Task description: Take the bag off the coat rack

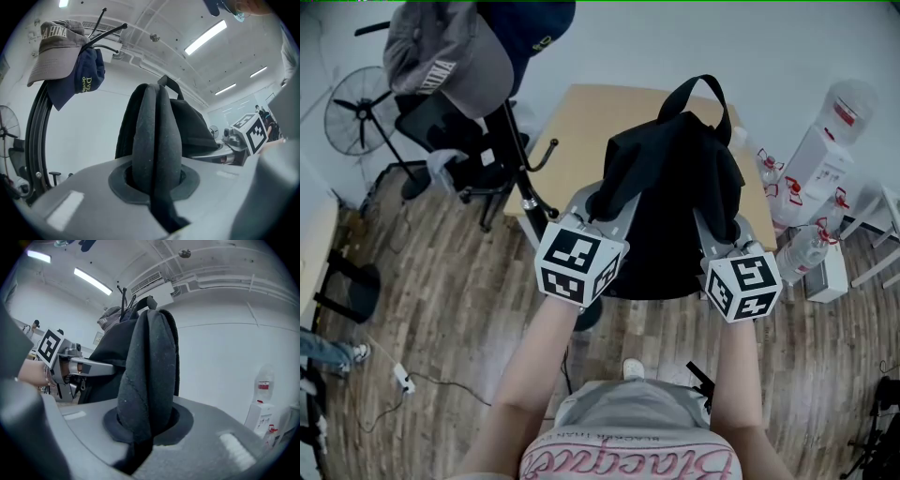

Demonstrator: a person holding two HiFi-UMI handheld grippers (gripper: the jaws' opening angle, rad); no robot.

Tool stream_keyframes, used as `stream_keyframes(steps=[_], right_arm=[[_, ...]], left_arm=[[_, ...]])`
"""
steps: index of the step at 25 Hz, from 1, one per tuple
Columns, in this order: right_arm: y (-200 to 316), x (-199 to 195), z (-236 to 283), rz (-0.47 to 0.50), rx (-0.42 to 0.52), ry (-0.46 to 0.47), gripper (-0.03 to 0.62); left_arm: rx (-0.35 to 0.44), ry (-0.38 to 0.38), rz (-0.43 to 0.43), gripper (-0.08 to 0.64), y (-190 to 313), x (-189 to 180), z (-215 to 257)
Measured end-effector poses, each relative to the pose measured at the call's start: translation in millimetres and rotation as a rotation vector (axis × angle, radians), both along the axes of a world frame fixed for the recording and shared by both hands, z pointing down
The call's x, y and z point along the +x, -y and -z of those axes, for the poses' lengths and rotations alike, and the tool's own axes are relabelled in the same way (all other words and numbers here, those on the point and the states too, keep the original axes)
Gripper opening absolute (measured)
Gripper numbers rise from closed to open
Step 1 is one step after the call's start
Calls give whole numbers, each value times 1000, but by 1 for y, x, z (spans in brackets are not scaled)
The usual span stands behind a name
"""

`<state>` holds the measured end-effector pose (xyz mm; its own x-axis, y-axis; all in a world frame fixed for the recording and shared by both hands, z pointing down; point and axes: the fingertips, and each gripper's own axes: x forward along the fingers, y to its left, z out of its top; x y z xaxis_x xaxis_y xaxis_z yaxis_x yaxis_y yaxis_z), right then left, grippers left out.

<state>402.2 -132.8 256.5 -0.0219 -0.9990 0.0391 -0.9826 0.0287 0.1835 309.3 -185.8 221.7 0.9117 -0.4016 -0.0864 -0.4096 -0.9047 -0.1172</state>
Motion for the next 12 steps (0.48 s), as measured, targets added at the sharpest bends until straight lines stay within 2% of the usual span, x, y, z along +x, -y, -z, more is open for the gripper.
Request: stream_keyframes(steps=[12], right_arm=[[-1,6,5,-28,27,14,34]], left_arm=[[10,-3,-15,58,2,7,5]])
